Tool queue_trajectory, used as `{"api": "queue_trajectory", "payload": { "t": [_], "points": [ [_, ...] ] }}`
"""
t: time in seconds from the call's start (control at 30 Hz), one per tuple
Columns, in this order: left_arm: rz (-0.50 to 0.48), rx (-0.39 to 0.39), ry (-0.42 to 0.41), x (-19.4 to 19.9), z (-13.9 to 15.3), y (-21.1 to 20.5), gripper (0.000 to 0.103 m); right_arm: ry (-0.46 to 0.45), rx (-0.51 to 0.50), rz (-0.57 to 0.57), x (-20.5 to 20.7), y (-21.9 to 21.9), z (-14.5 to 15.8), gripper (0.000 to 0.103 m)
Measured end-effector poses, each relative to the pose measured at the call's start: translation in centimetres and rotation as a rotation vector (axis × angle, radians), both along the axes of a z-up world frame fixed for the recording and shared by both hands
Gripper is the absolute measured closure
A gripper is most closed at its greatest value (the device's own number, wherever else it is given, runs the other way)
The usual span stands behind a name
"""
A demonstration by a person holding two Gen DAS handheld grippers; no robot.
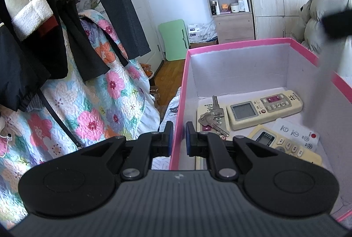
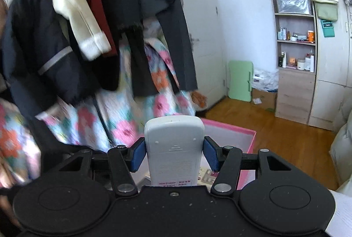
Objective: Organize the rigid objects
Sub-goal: 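Carry the white TCL remote into the pink box and release it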
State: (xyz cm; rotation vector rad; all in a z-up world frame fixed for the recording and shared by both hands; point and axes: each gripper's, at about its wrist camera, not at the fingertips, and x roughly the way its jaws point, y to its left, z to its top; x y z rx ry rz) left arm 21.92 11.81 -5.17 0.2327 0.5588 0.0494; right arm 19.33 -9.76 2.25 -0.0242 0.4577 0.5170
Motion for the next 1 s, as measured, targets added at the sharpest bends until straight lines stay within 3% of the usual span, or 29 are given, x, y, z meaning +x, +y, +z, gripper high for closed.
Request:
{"api": "queue_trajectory", "payload": {
  "t": [0.1,0.2,0.43,0.63,1.0],
  "points": [
    [0.012,-0.017,0.0,0.1,0.0,0.2,0.093,-0.064,-0.112,-0.086,0.8,1.8,-1.0,0.042],
    [0.013,-0.032,-0.003,0.1,0.1,0.4,0.094,-0.041,-0.114,-0.1,2.0,2.5,-1.8,0.042],
    [0.01,-0.034,-0.006,0.1,0.0,0.6,0.094,-0.096,-0.378,-0.123,2.0,5.8,-4.2,0.042],
    [0.009,-0.037,-0.007,0.1,0.0,0.6,0.094,0.029,-0.373,-0.101,1.4,5.1,-4.4,0.042],
    [0.009,-0.036,-0.007,0.2,0.1,0.5,0.094,0.118,-0.359,-0.111,-1.1,4.3,-4.1,0.042]
  ]
}}
